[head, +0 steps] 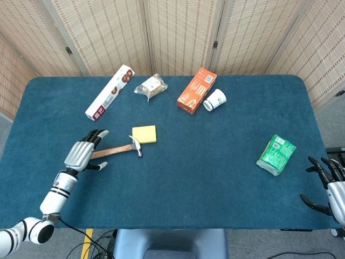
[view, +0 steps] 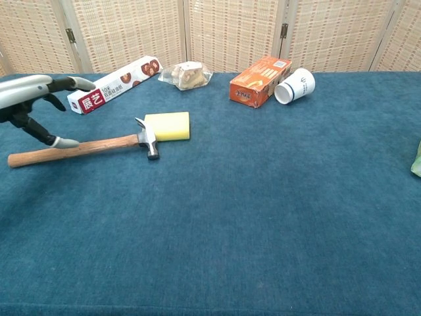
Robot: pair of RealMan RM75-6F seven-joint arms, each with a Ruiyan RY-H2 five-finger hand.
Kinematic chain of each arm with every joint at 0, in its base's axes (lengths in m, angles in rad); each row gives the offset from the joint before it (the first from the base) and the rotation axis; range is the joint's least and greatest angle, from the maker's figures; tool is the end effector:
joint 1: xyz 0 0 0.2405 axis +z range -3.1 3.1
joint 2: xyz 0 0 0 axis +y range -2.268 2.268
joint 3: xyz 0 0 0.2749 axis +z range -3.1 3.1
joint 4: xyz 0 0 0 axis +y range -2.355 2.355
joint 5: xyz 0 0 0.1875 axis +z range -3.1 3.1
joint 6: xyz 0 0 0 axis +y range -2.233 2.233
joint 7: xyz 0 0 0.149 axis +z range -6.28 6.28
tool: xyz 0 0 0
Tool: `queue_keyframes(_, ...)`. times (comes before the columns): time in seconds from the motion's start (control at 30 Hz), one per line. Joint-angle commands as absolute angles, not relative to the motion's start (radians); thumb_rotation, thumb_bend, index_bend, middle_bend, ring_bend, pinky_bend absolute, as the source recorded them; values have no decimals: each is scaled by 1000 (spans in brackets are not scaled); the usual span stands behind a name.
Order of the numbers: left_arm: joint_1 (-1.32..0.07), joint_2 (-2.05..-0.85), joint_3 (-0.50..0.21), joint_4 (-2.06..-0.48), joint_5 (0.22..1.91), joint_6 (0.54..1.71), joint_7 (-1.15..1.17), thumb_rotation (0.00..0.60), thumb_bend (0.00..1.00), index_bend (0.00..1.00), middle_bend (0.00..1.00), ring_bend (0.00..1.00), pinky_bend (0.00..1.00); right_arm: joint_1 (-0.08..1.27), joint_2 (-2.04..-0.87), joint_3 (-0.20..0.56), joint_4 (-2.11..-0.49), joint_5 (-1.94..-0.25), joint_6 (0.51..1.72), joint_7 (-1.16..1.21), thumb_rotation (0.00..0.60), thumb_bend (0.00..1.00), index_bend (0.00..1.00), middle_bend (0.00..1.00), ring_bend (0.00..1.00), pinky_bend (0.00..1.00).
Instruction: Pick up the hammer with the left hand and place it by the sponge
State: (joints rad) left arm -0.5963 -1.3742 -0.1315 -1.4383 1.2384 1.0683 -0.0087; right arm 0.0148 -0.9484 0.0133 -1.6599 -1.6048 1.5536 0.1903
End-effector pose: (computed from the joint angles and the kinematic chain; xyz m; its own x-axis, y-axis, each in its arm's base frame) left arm -0.2356 0.3476 0.0806 0.2995 0.1976 0.9334 0.9408 -0.2242 -0.2544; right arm -0.3122 -0.1560 0.2361 0.3371 -0.0055 0.9415 -0.9405 -0.0477 0.3364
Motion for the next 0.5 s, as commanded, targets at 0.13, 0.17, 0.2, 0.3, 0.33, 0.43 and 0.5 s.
queue_keyframes(0.13,-438,-1288,-131,-1584,1158,1275,75,600,246,159,153,78,253,25,-954,16,-1650,-1600,1537,199,600,119,77,330,103,121)
queue_keyframes(0.17,-417,-1282,-125,-1592,1158,1303,86,600,246,168,160,83,253,27,-955,17,-1648,-1600,1535,200,600,119,77,330,103,121)
queue_keyframes(0.2,-392,-1271,-116,-1606,1155,1332,99,600,246,173,162,86,253,30,-956,18,-1647,-1599,1531,200,600,119,77,330,103,121)
queue_keyframes(0.3,-338,-1246,-100,-1642,1148,1390,119,600,246,181,164,86,253,36,-959,20,-1644,-1597,1522,204,600,118,77,330,103,121)
queue_keyframes(0.33,-316,-1238,-91,-1654,1152,1417,128,600,246,184,165,87,253,39,-960,20,-1643,-1597,1517,205,600,118,77,330,103,121)
queue_keyframes(0.43,-264,-1221,-69,-1676,1173,1480,148,600,246,192,167,87,253,47,-963,19,-1642,-1602,1507,204,600,119,77,330,103,121)
queue_keyframes(0.5,-228,-1212,-57,-1690,1190,1523,150,600,246,195,167,87,253,53,-965,18,-1643,-1607,1500,205,600,119,77,330,103,121)
